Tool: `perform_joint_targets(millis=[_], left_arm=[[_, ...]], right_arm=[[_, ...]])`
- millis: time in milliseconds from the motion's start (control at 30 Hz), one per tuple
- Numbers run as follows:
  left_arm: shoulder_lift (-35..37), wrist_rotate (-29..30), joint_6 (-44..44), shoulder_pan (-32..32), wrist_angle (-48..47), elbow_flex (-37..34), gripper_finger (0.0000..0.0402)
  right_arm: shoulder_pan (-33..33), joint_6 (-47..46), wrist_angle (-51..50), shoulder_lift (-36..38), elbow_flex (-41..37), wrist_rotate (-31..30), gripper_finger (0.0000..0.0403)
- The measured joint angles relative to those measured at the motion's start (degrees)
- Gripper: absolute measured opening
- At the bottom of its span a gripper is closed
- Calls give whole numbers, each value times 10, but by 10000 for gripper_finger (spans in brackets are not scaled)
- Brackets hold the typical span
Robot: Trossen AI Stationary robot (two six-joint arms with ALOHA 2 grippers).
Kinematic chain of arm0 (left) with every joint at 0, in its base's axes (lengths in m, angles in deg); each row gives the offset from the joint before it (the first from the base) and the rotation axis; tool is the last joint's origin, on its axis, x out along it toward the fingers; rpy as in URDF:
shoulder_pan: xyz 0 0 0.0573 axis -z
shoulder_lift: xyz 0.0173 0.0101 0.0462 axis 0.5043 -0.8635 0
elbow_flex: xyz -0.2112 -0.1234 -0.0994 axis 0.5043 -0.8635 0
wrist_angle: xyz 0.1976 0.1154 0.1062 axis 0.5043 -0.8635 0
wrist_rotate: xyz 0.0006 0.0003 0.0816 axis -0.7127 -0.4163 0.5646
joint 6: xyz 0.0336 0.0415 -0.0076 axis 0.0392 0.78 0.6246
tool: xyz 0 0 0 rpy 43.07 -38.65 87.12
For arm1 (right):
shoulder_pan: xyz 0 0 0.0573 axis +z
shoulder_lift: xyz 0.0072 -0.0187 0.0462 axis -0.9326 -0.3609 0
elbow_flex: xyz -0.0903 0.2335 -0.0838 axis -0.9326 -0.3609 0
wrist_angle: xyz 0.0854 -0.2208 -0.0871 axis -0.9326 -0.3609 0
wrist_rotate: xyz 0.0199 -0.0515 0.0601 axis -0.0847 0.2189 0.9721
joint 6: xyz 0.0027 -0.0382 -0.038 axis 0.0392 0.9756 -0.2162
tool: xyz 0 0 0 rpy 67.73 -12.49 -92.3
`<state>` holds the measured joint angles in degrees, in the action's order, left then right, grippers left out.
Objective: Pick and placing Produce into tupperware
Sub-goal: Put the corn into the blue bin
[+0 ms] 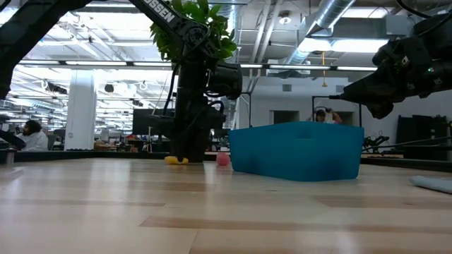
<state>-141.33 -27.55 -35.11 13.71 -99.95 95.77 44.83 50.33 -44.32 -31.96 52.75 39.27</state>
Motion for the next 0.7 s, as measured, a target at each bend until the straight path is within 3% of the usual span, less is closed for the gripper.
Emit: perform_joint_targets(millis=[333, 700], left_arm=[[10, -81, -110, 1, -108, 73, 5], [115, -209, -232, 71, -58, 75, 3]], right_arm=[[0, 0, 0, 0, 0, 0, 131], [0, 0, 0, 0, 0, 0, 131]])
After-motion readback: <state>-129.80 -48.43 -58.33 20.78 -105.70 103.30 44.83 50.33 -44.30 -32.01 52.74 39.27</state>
